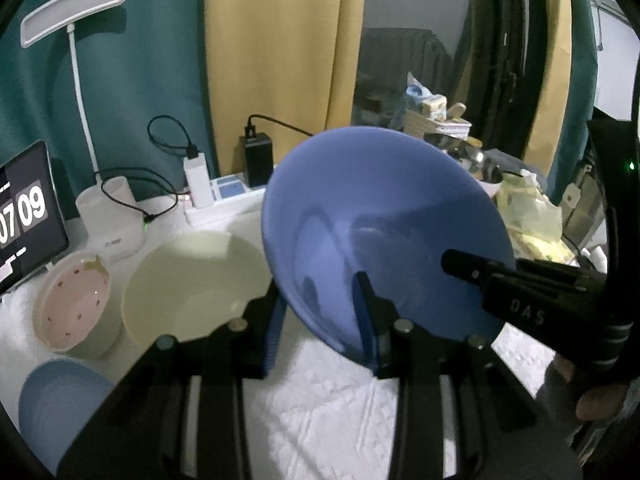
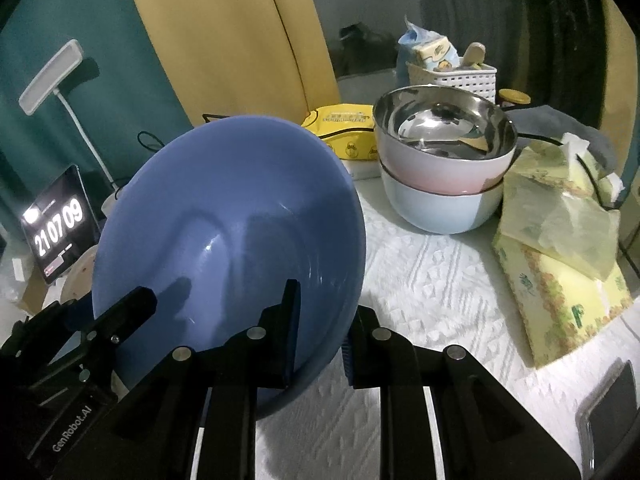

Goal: Organize plates and bowls

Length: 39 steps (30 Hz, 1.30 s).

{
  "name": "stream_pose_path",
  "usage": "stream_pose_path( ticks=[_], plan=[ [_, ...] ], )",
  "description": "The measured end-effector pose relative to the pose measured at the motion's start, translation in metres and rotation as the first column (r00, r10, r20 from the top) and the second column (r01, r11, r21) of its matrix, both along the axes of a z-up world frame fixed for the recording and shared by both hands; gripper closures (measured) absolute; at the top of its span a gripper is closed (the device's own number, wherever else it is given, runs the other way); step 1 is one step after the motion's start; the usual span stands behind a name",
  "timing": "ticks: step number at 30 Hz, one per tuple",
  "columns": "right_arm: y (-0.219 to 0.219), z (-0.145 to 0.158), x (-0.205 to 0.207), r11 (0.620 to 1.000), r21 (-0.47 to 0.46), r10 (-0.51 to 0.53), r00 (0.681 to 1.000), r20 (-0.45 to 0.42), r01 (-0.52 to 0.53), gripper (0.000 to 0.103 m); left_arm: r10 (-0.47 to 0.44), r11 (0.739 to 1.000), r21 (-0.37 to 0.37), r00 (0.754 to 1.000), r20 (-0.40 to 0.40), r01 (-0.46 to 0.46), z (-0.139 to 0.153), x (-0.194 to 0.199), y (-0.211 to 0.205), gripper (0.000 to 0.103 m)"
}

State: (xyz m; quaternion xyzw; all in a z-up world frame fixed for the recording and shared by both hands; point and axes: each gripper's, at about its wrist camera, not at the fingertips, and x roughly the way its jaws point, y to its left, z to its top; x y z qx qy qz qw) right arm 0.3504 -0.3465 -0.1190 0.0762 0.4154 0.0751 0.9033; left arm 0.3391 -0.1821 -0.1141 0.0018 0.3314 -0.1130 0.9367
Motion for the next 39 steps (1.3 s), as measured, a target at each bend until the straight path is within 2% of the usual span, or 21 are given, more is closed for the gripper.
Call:
stream_pose_path(
  ticks=[23, 39],
  plan=[
    [0.018, 0.017, -0.062, 1.0, -0.022, -0.007, 1.0, -0.015, 0.007, 0.083, -0.009, 0.999, -0.046, 1.0, -0.028, 0.008, 0.001, -0.056, 0.023, 0.069],
    [0.031, 0.017, -0.105, 0.999, -0.04, -0.003, 0.998, -0.056, 0.001, 0.081, -0.006, 0.999, -0.051, 0.999, -0.048, 0.003, -0.005, -0.096, 0.035, 0.069]
  ],
)
